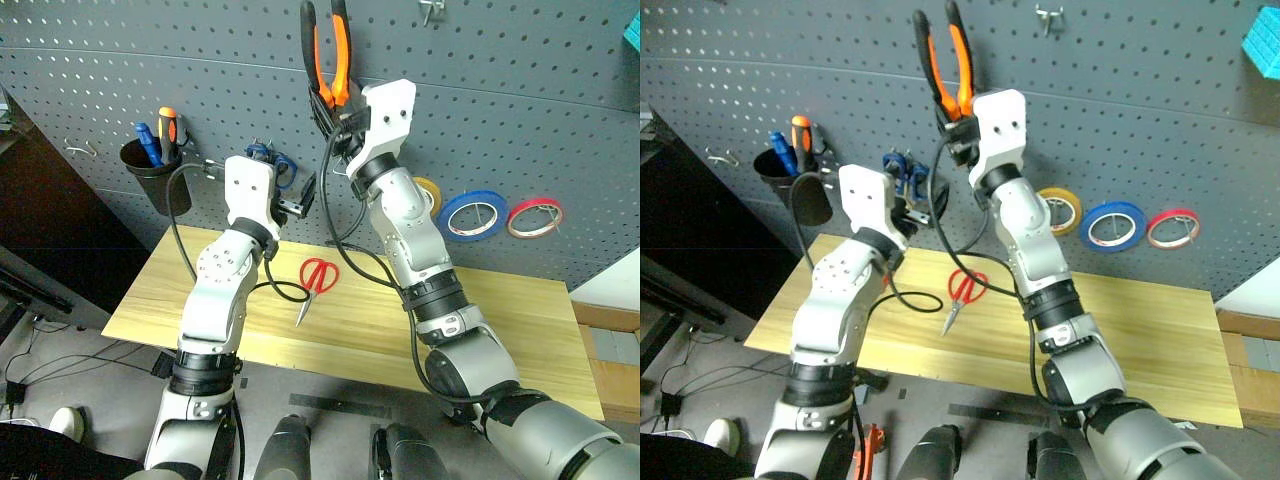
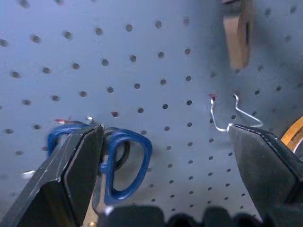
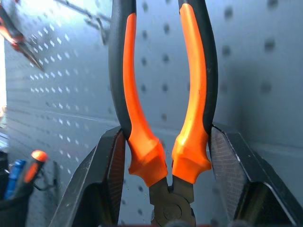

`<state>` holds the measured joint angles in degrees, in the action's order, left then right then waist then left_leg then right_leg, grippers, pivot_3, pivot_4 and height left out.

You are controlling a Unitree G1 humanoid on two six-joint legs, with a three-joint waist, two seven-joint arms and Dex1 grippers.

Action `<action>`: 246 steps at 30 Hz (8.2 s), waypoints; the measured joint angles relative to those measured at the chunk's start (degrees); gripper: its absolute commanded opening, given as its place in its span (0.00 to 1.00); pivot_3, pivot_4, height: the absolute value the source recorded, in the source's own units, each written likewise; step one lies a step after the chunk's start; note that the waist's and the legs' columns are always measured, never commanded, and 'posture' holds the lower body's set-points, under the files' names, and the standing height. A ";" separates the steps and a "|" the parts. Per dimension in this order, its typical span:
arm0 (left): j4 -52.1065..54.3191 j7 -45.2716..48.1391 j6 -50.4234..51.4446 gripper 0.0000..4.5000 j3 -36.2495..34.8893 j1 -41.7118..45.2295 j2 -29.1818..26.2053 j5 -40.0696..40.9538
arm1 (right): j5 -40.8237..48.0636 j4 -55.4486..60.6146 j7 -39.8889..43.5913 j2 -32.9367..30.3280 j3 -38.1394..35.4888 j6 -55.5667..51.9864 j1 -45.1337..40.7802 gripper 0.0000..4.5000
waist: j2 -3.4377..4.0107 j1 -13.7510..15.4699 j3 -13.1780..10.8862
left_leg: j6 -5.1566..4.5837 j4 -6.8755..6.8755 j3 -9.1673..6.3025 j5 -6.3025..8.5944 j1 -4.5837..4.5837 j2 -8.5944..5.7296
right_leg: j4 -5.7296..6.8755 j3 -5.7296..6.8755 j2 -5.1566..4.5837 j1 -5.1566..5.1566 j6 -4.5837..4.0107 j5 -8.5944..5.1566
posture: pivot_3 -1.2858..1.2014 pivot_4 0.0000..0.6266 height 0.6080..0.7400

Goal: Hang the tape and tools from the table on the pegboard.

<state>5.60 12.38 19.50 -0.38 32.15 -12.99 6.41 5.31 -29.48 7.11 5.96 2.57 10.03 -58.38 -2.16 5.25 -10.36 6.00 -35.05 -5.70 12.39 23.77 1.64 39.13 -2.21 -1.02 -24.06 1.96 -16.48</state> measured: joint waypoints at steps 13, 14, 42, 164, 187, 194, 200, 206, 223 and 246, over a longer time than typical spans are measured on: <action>1.34 4.81 5.21 1.00 2.52 -2.69 0.68 0.95 | -2.55 -14.59 -3.14 -1.18 -1.41 11.53 -3.57 0.47 | 0.11 0.70 -2.81 | -0.34 -0.11 -0.03 0.05 -0.08 0.00 | 0.49 -0.09 0.02 -0.05 -0.02 -0.01 | 0.65 0.42 1.00; 1.66 4.85 5.72 1.00 2.59 -3.10 0.70 1.19 | -2.85 -15.18 -3.72 -1.36 -1.43 12.05 -3.47 0.47 | 0.11 0.77 -2.94 | -0.36 -0.16 -0.03 0.03 -0.11 -0.01 | 0.59 -0.09 0.02 -0.04 -0.02 -0.01 | 0.65 0.41 1.00; 3.01 4.42 6.85 1.00 1.92 -5.89 0.61 1.37 | -8.93 11.01 -5.70 -5.07 1.53 -7.61 16.52 0.99 | 0.16 0.74 -3.23 | -0.43 -0.50 -0.17 -0.03 0.02 -0.08 | 0.74 -0.06 0.00 0.00 -0.03 -0.01 | 0.60 0.33 1.00; 1.27 -1.51 5.09 0.79 -6.04 -31.48 -0.84 -3.45 | 9.84 45.63 31.55 -22.68 13.58 -30.08 41.56 1.00 | 0.18 -2.55 -1.09 | -0.54 -0.67 -0.34 0.15 -0.97 0.02 | -0.08 0.04 0.08 1.43 0.24 0.20 | 0.59 0.28 1.00; -45.14 12.02 -1.32 0.79 -9.96 0.71 -16.82 -2.03 | 0.03 35.79 22.23 -5.81 25.96 -46.60 27.16 1.00 | 0.42 -4.40 -6.36 | -0.62 -0.66 -0.39 0.10 -0.36 0.05 | 0.09 0.06 0.18 0.68 0.15 0.27 | 0.57 0.62 1.00; -57.07 11.97 -6.38 0.79 -7.79 8.80 -18.07 -4.30 | 0.12 35.94 20.32 -5.15 24.77 -49.11 26.23 1.00 | 0.25 -5.40 -8.94 | -0.63 -0.89 -0.36 0.11 0.45 0.02 | 0.51 0.02 0.16 -0.16 0.14 0.26 | 0.56 0.68 1.00; -63.06 11.67 -6.95 0.75 -8.53 11.57 -19.33 -4.03 | 0.11 35.96 19.88 -5.85 23.19 -50.00 26.23 1.00 | 0.25 -5.73 -10.27 | -0.63 -0.92 -0.34 0.11 0.49 0.03 | 0.67 -0.01 0.18 -0.29 0.15 0.24 | 0.55 0.69 1.00; -66.44 11.97 -3.27 0.38 -12.28 13.88 -19.46 -0.58 | 0.25 35.99 19.88 -6.05 22.84 -50.60 26.23 1.00 | 0.32 -6.26 -10.62 | -0.62 -0.95 -0.32 0.10 0.48 0.03 | 0.77 -0.05 0.18 -0.29 0.16 0.19 | 0.56 0.69 1.00; -27.42 10.87 5.59 0.18 -6.38 -6.71 -14.68 -1.16 | 7.02 42.94 27.06 -12.11 16.66 -48.34 31.51 1.00 | 0.00 -5.29 -10.35 | -0.27 -0.83 -0.47 -0.04 0.71 0.00 | 0.35 0.14 -0.07 -0.31 0.15 0.20 | 0.58 0.39 1.00; -12.20 -11.64 -7.48 0.18 -13.46 11.48 -23.86 -16.29 | 20.73 42.80 24.75 -1.41 9.75 -42.05 26.00 1.00 | -0.45 -0.60 -0.76 | -0.14 -0.70 -0.52 -0.13 -0.01 -0.02 | -0.08 0.35 0.12 0.55 0.24 0.43 | 0.62 0.12 1.00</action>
<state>-6.60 0.75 12.02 -13.84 43.63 -36.85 -9.87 26.03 13.31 31.86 4.55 12.31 -32.01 -32.38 -2.61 4.65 -11.12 5.85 -35.75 -6.22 12.25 23.75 1.62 39.05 -1.87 -0.90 -23.52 2.20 -16.05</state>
